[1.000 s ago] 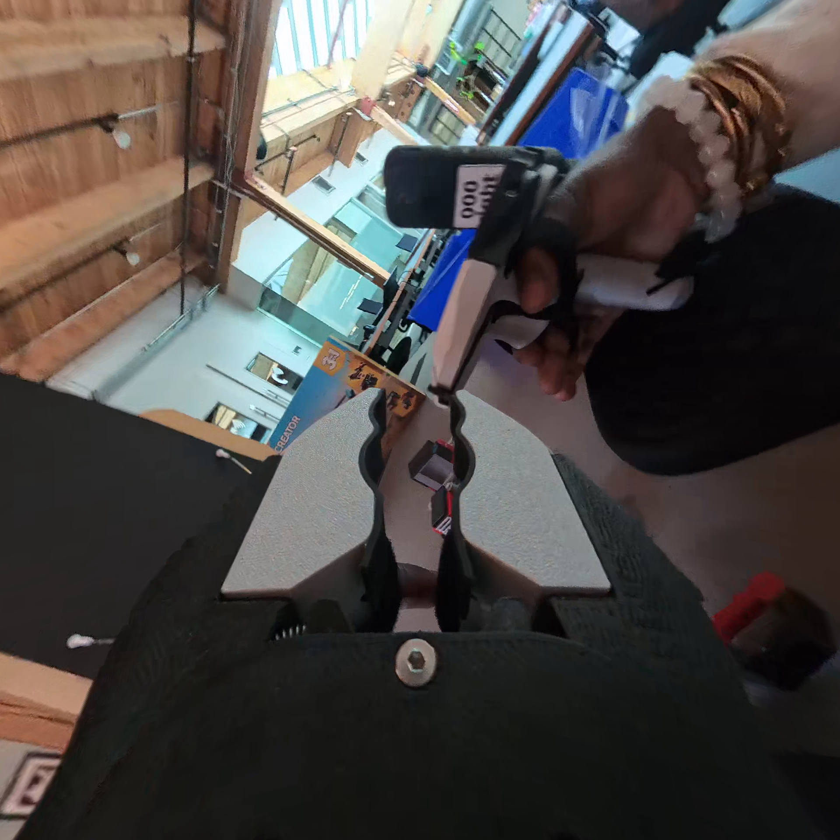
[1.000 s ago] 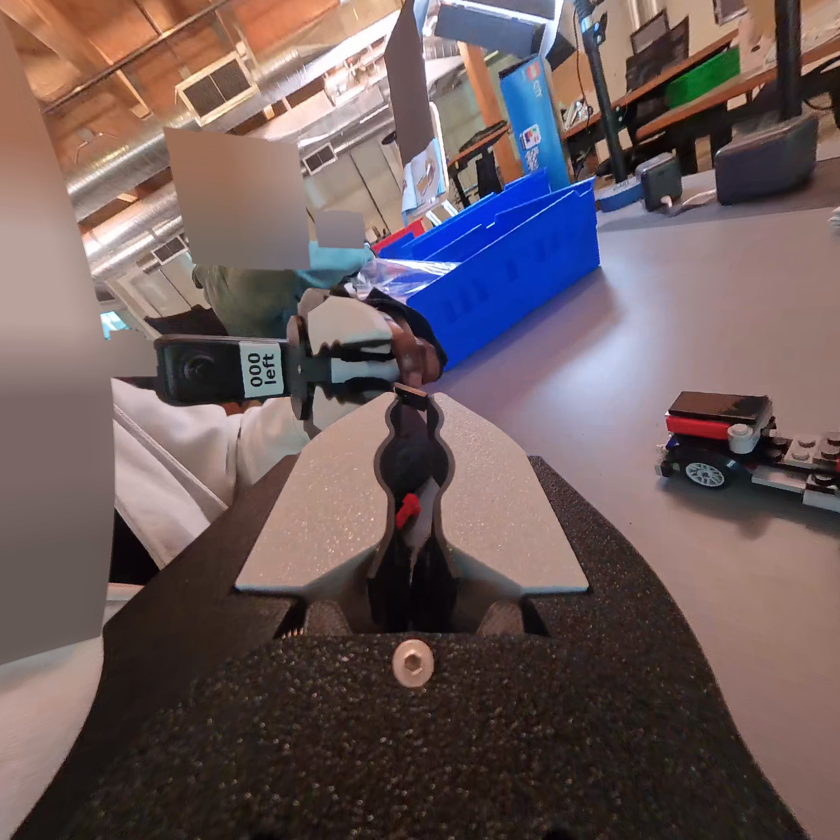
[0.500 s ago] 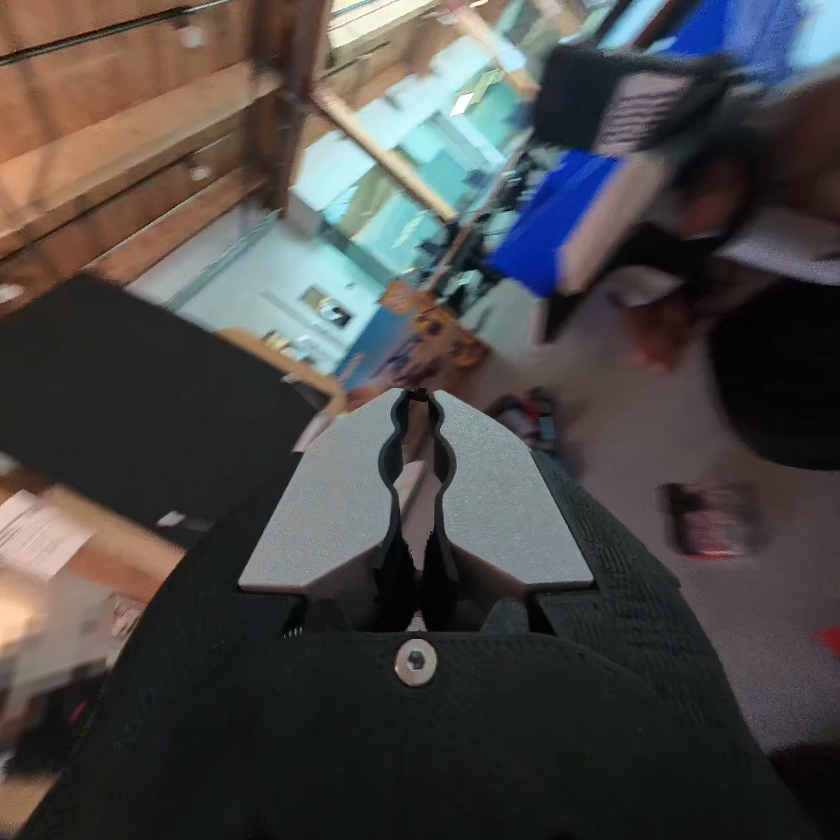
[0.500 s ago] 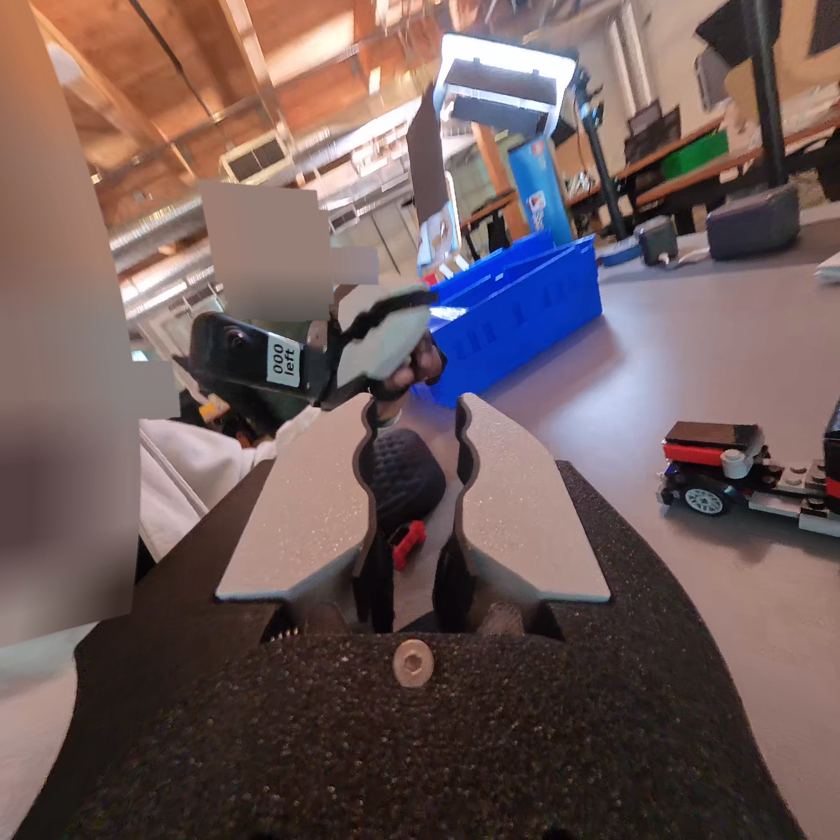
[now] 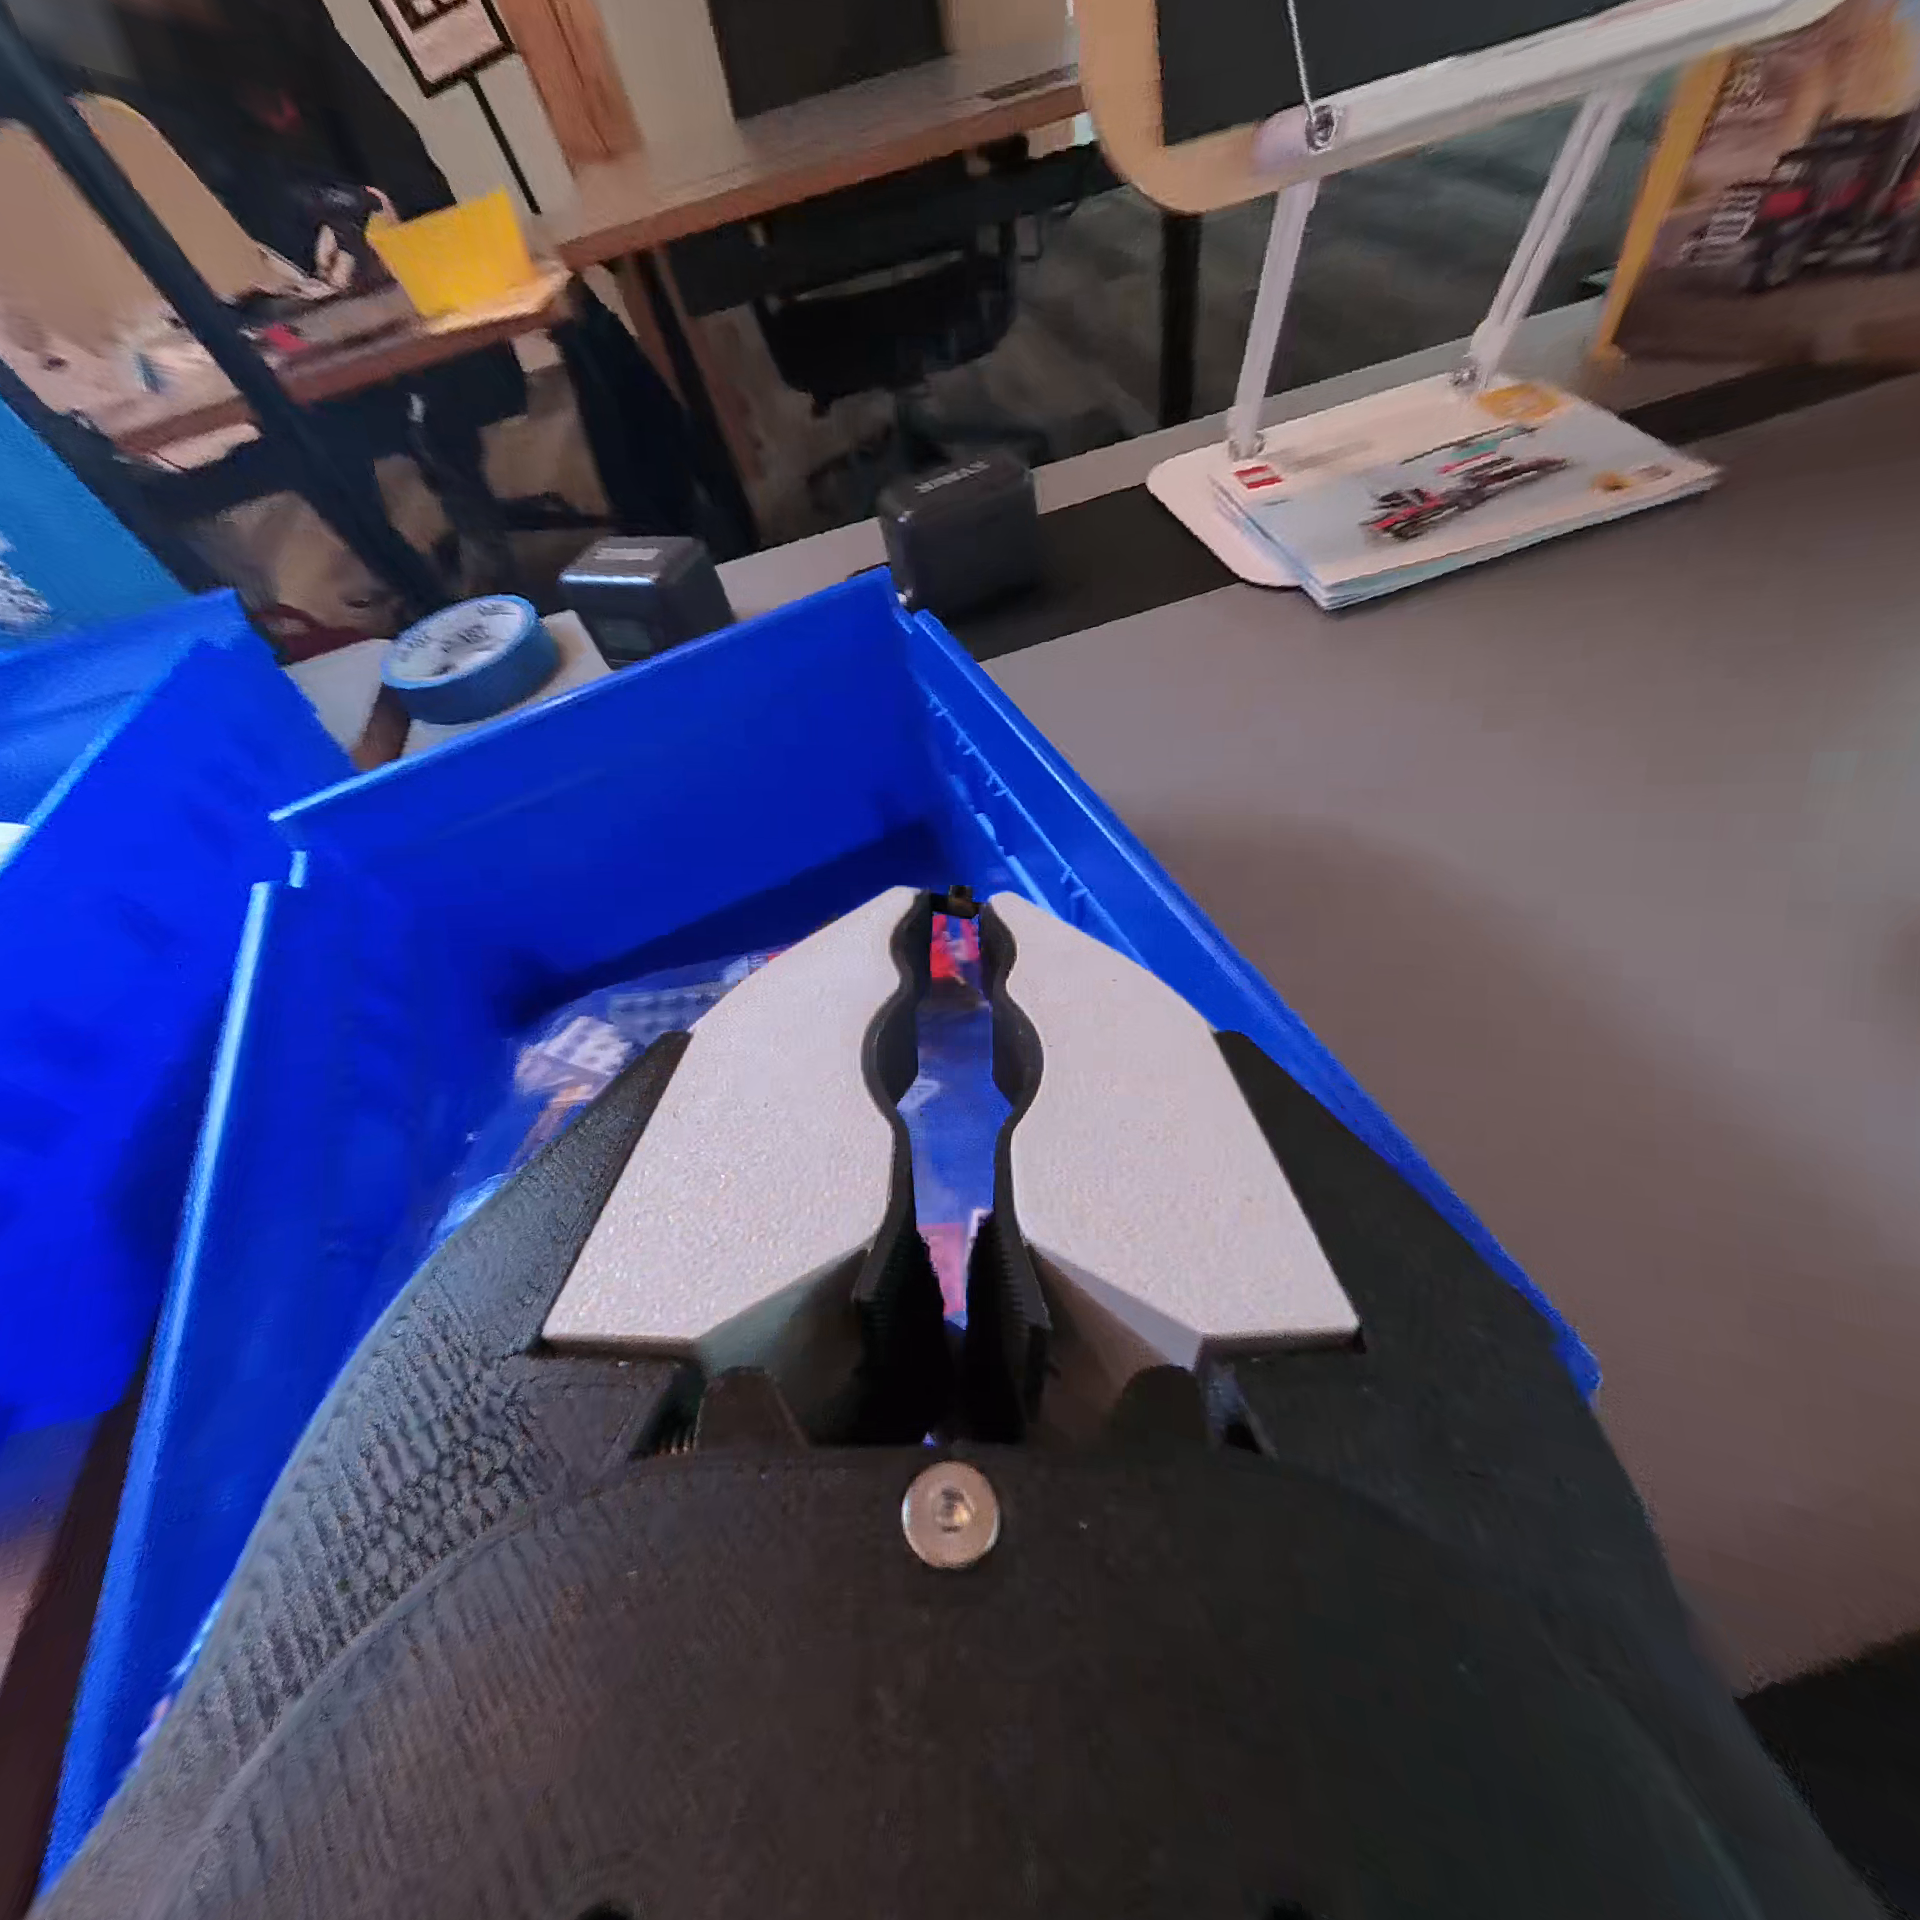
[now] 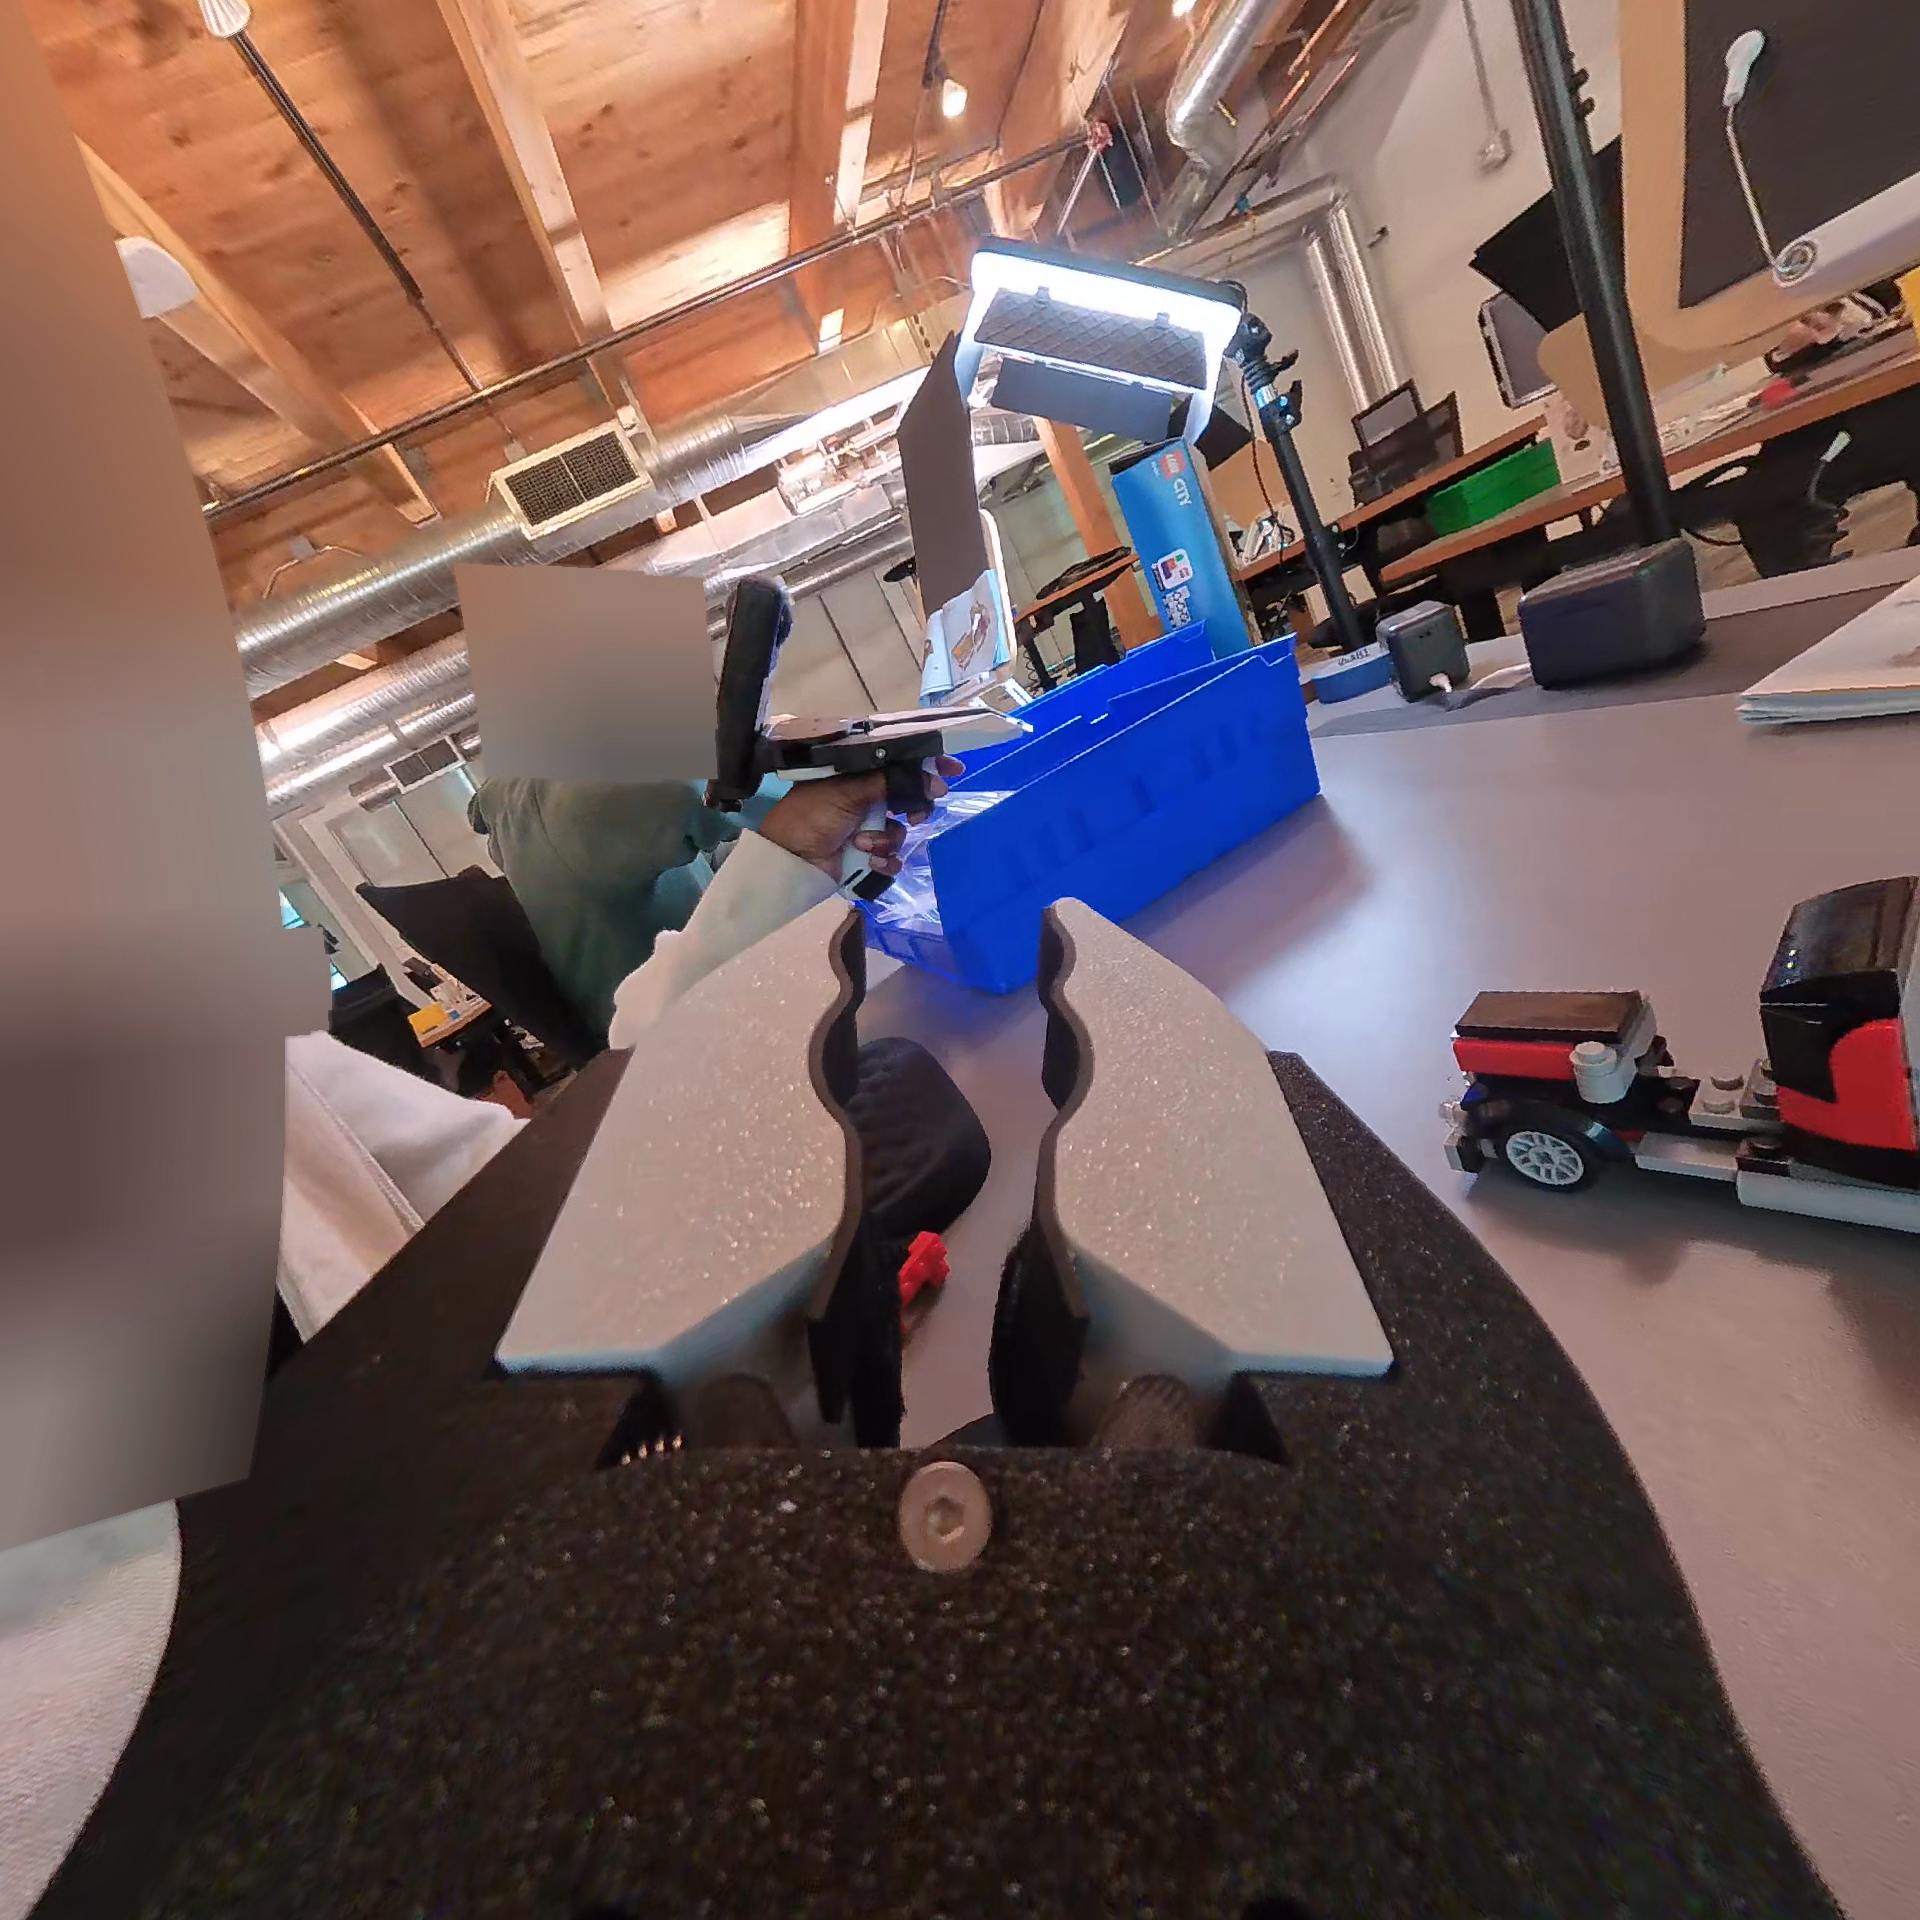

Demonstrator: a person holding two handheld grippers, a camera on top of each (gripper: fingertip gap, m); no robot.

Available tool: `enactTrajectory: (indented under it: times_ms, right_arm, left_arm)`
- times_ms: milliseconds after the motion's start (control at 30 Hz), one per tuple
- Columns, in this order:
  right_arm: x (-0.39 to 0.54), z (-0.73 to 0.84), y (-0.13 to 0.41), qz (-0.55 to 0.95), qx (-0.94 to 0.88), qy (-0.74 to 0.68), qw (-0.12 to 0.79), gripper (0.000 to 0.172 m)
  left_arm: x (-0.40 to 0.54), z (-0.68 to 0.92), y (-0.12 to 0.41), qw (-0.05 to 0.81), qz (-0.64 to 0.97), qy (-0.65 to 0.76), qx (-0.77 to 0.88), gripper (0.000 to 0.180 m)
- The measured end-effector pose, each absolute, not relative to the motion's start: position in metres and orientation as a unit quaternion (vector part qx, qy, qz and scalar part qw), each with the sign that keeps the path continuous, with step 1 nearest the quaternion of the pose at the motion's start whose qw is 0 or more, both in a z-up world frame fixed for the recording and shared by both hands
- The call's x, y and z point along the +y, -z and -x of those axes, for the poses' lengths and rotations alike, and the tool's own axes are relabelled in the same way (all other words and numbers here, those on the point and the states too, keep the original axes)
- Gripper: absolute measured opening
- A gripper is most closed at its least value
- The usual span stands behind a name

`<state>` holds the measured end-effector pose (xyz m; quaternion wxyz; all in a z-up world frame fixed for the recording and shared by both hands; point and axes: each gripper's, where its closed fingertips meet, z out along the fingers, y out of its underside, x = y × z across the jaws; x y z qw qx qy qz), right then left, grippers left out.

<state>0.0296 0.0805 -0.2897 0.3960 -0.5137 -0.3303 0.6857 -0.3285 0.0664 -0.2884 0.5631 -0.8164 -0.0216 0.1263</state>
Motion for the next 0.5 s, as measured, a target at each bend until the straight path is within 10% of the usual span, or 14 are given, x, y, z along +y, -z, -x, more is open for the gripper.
enactTrajectory:
  times_ms: [500]
  right_arm:
    - [0.082,-0.031,0.289,0.513,-0.324,-0.689,0.396,0.032]
  left_arm:
    - [0.065,0.299,0.251,0.626,0.768,-0.132,0.021,0.02]
